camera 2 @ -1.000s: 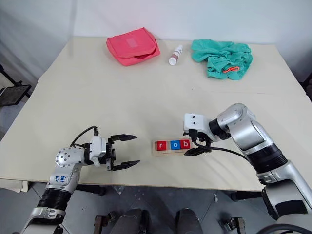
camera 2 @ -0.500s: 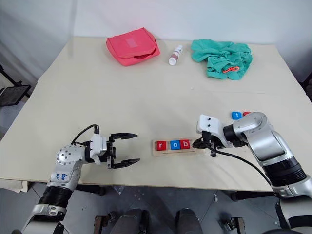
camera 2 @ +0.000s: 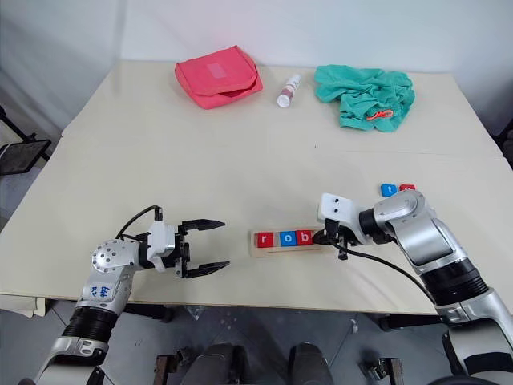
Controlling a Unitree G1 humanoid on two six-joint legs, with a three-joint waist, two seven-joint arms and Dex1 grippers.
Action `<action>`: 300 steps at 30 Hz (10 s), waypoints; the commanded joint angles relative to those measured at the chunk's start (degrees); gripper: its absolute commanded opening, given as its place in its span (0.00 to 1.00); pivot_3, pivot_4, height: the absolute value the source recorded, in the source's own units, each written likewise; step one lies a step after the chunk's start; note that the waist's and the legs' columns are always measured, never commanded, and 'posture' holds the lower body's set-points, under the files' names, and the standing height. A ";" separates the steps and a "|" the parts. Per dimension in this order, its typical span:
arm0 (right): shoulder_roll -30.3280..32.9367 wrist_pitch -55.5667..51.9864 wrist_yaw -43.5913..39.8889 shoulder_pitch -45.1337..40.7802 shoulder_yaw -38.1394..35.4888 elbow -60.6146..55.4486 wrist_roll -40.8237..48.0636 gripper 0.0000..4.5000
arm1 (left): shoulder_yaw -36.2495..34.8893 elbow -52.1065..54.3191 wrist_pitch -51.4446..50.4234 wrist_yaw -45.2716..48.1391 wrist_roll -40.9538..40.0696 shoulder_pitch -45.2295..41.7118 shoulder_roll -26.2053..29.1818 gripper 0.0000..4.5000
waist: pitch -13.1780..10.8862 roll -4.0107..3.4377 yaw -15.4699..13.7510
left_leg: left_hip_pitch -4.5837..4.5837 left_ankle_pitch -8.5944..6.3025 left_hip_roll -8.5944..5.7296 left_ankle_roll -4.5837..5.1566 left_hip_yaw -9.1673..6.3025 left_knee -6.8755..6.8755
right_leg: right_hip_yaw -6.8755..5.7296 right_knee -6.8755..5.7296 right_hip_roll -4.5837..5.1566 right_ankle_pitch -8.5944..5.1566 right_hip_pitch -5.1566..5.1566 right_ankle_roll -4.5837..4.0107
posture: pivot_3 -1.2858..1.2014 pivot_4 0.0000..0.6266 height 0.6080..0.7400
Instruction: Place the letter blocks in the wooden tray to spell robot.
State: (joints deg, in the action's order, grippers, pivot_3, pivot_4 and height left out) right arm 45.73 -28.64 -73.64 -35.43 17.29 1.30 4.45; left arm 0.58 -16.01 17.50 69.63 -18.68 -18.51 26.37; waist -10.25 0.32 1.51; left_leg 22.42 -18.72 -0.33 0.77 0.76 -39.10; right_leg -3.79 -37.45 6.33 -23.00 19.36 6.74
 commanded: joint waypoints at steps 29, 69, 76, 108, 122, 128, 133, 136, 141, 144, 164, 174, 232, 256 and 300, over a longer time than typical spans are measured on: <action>-1.13 -3.75 2.94 0.33 -3.18 -4.90 1.86 0.01 | -0.22 0.38 0.75 1.00 -0.98 -1.14 0.18 1.00 | 0.00 0.00 -0.05 | 0.01 0.00 0.00 0.00 0.00 0.00 | 0.00 0.00 0.00 0.00 0.01 0.00 | 0.52 0.24 1.00; -6.65 -11.86 42.34 28.70 -48.76 -7.85 16.08 0.99 | 0.54 -6.46 2.82 6.31 -1.34 -5.67 -2.77 1.00 | 0.00 0.01 -1.45 | 0.00 0.04 -0.08 0.04 0.00 0.11 | 0.02 0.04 -0.01 0.00 -0.08 0.00 | 0.52 0.24 1.00; -6.63 -9.98 44.02 28.86 -48.62 -7.15 16.49 0.99 | 0.23 -6.46 2.90 6.12 -1.09 -5.65 -2.72 1.00 | 0.00 0.00 -1.43 | 0.00 0.04 -0.08 0.04 0.01 0.11 | 0.03 0.04 -0.01 0.00 -0.08 0.00 | 0.52 0.24 1.00; -1.00 15.84 42.03 -8.96 -31.60 52.70 2.97 0.99 | -0.54 2.61 0.31 1.78 -1.48 0.94 -1.15 1.00 | -0.01 -0.02 -0.88 | 0.02 0.05 -0.05 0.07 0.12 0.13 | 0.05 0.04 0.03 0.00 0.00 0.00 | 0.52 0.24 1.00; -0.75 20.31 43.52 -12.54 -31.88 60.69 2.77 0.99 | -0.62 5.13 -0.77 -0.55 -1.41 2.74 -0.75 1.00 | -0.02 -0.03 0.05 | 0.03 0.06 -0.04 0.06 0.13 0.13 | 0.05 0.05 0.03 0.00 -0.02 0.00 | 0.52 0.24 1.00; -1.14 20.70 43.11 -12.75 -31.67 61.16 2.84 0.99 | -0.60 4.42 -0.62 -0.67 -1.27 2.04 -0.87 1.00 | -0.02 -0.03 0.07 | 0.02 0.06 -0.03 0.06 0.14 0.13 | 0.06 0.05 0.03 0.00 -0.02 0.00 | 0.52 0.24 1.00; -2.29 20.35 42.84 -13.11 -31.19 62.59 2.64 0.99 | -0.46 3.63 -0.36 -0.65 -1.02 1.44 -1.03 1.00 | -0.02 -0.03 0.08 | 0.02 0.06 -0.03 0.05 0.14 0.12 | 0.06 0.05 0.03 0.00 -0.03 0.00 | 0.52 0.24 1.00; -3.41 19.56 42.80 -13.78 -31.27 63.82 2.90 0.99 | -0.33 3.36 -0.22 -0.65 -0.98 1.17 -1.24 1.00 | -0.02 -0.03 0.23 | 0.02 0.06 -0.02 0.05 0.18 0.13 | 0.08 0.06 0.02 0.00 -0.02 0.00 | 0.52 0.24 1.00; -4.38 19.51 43.42 -14.44 -31.41 64.45 2.91 0.99 | -0.27 2.78 0.08 -0.50 -1.02 0.70 -1.35 1.00 | -0.02 -0.03 0.29 | -0.01 0.07 0.01 0.04 0.20 0.12 | 0.10 0.05 0.00 0.00 -0.02 0.00 | 0.52 0.24 1.00; -5.22 18.87 43.11 -12.90 -31.83 62.02 3.76 0.99 | -0.31 2.23 0.30 0.26 -1.12 0.64 -0.90 1.00 | -0.02 -0.03 0.32 | -0.01 0.07 0.02 0.04 0.20 0.12 | 0.11 0.05 0.00 0.00 -0.02 0.00 | 0.52 0.24 1.00; -7.22 11.30 46.73 -2.35 -35.72 41.47 8.34 0.33 | 0.19 -1.52 0.79 2.93 -1.43 -2.63 -1.24 1.00 | -0.02 -0.03 -0.15 | 0.02 0.07 0.00 0.04 0.08 0.12 | 0.08 0.04 0.02 0.00 -0.04 0.00 | 0.52 0.24 1.00; -17.96 -16.42 58.78 24.37 -40.34 -16.46 18.65 0.33 | -0.25 -1.63 0.65 5.67 -2.38 -1.52 -0.20 1.00 | -0.01 -0.06 -0.23 | 0.10 0.09 -0.01 -0.01 -0.05 0.22 | 0.04 0.01 0.00 0.00 0.05 0.00 | 0.52 0.24 1.00; 13.91 17.97 -2.30 3.66 -5.44 18.21 -2.94 0.49 | -0.09 0.74 1.83 0.61 -1.84 0.67 -1.21 1.00 | -0.03 -0.03 -0.08 | -0.19 0.16 -0.08 0.08 -0.39 0.16 | -0.45 0.92 0.03 0.00 -0.85 0.01 | 0.52 0.24 1.00; 4.82 1.03 -5.56 -5.68 2.29 1.59 0.29 0.32 | 0.39 -0.56 2.66 0.34 -1.52 -0.88 -2.21 1.00 | -0.03 -0.04 -1.37 | -0.07 0.15 -0.10 0.07 -0.49 0.15 | -0.55 0.94 0.03 0.01 -0.78 0.01 | 0.52 0.24 1.00; 6.70 -2.51 -3.02 2.00 -3.38 -2.29 3.30 0.00 | 0.53 0.06 2.21 -0.58 -1.70 -0.30 -1.79 1.00 | -0.04 -0.04 -1.44 | -0.06 0.15 -0.12 0.06 -0.54 0.16 | -0.62 0.95 0.03 0.01 -0.79 0.02 | 0.52 0.24 1.00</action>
State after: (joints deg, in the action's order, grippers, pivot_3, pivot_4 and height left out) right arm 52.85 -31.43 -76.95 -32.56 13.86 -1.23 8.02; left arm 1.19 -16.75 19.46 68.90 -19.92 -19.32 24.33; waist -10.29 0.28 0.07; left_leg 22.36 -18.56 -0.44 0.83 0.21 -38.94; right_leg -4.42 -36.50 6.37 -23.00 18.58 6.76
